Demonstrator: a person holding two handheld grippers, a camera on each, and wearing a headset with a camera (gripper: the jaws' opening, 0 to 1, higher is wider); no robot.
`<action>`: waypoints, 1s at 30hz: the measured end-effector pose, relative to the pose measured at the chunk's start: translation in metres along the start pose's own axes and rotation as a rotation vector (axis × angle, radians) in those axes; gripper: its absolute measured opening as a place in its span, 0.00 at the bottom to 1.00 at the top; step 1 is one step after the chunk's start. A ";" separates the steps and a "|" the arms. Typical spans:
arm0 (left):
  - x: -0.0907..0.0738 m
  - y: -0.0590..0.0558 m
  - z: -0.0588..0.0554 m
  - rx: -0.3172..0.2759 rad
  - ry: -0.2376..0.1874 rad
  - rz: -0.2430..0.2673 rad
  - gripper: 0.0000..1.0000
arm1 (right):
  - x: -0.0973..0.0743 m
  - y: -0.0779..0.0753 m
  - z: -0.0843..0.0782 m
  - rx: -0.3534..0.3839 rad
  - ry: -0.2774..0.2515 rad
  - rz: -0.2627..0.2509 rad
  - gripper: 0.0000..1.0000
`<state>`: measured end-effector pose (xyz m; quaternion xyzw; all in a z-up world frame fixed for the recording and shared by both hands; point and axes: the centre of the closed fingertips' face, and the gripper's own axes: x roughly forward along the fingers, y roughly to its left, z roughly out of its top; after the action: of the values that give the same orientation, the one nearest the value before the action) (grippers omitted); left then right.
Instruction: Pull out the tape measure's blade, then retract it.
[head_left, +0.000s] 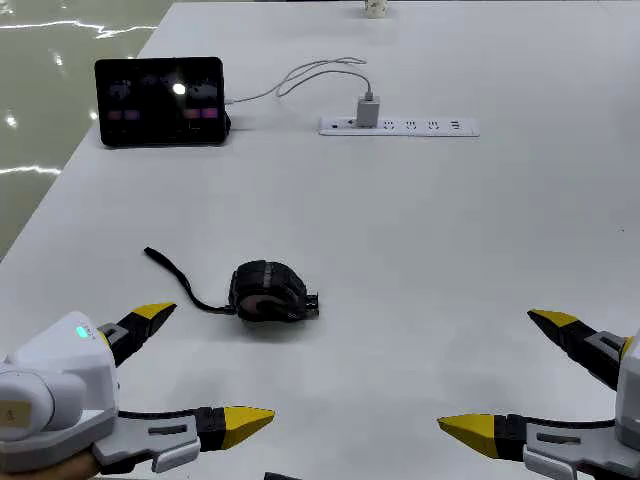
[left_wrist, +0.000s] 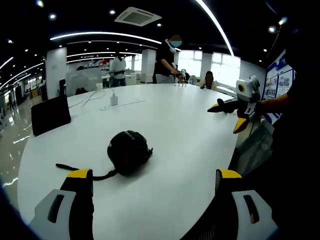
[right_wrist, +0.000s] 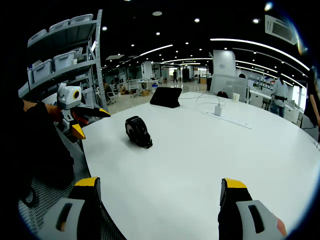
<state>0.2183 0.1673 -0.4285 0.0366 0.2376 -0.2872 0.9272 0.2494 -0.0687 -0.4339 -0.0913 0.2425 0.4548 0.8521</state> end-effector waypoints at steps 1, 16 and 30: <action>0.000 0.000 0.000 0.001 0.001 0.000 0.99 | 0.000 0.000 0.000 0.001 0.002 -0.001 0.99; -0.002 -0.006 0.005 0.008 0.000 -0.003 0.99 | 0.000 0.001 0.001 -0.012 -0.004 0.005 0.99; -0.001 -0.006 0.006 0.011 0.001 -0.010 0.99 | -0.001 -0.001 -0.001 -0.016 0.008 0.008 0.99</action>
<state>0.2170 0.1618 -0.4218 0.0408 0.2368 -0.2933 0.9253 0.2493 -0.0700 -0.4339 -0.0991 0.2428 0.4597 0.8485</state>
